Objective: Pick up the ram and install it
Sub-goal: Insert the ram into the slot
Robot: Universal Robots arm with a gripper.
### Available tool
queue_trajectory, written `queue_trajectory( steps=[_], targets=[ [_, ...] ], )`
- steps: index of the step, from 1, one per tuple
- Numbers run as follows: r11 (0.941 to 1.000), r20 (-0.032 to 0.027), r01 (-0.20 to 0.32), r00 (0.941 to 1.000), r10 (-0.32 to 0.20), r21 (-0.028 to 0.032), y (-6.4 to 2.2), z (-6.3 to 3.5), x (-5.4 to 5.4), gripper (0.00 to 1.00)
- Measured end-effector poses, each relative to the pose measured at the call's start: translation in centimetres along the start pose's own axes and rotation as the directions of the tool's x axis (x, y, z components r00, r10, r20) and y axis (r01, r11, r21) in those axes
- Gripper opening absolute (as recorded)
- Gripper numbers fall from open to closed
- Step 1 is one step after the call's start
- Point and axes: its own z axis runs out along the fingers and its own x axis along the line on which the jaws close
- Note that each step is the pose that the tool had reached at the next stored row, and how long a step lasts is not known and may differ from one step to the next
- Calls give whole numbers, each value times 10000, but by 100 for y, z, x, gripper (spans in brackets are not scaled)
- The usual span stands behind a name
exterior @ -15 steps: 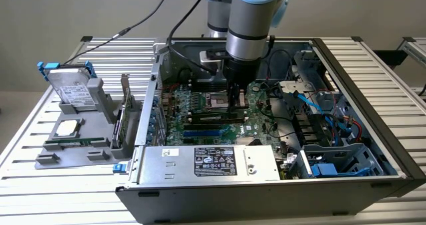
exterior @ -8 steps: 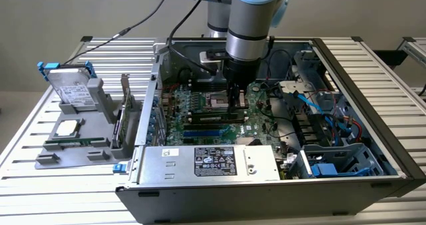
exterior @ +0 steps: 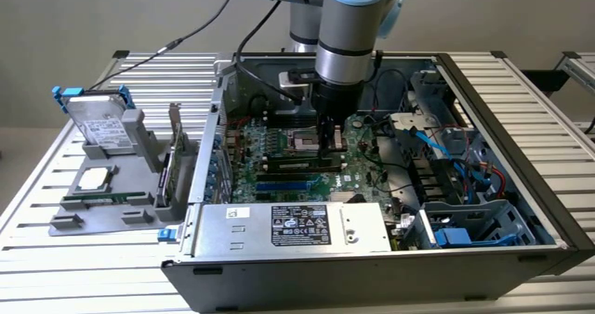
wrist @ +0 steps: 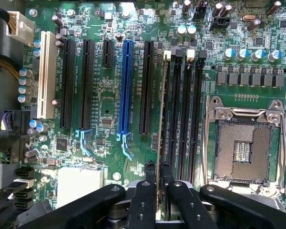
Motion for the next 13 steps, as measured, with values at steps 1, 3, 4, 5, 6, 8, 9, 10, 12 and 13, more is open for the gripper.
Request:
queue_trajectory(
  steps=[1,3,4,5,6,8,9,10,12,13],
  targets=[
    [10000,-1,0,10000,0,2,-1,1,-3,16],
    [10000,-14,0,10000,0,0,0,1,-3,16],
    [10000,-23,-1,10000,1,-1,0,0,-3,16],
    [10000,-33,-2,10000,2,-2,0,0,-4,16],
    [10000,-42,-2,10000,2,-3,0,0,-4,16],
    [10000,-57,-3,10000,3,-3,0,1,-4,16],
    [10000,-66,-3,10000,3,-4,0,1,-4,16],
    [10000,-73,-4,10000,4,-4,0,1,-4,17],
    [10000,-89,-5,10000,5,-4,0,3,-6,24],
    [10000,-99,-6,10000,6,-5,0,3,-6,30]
  ],
)
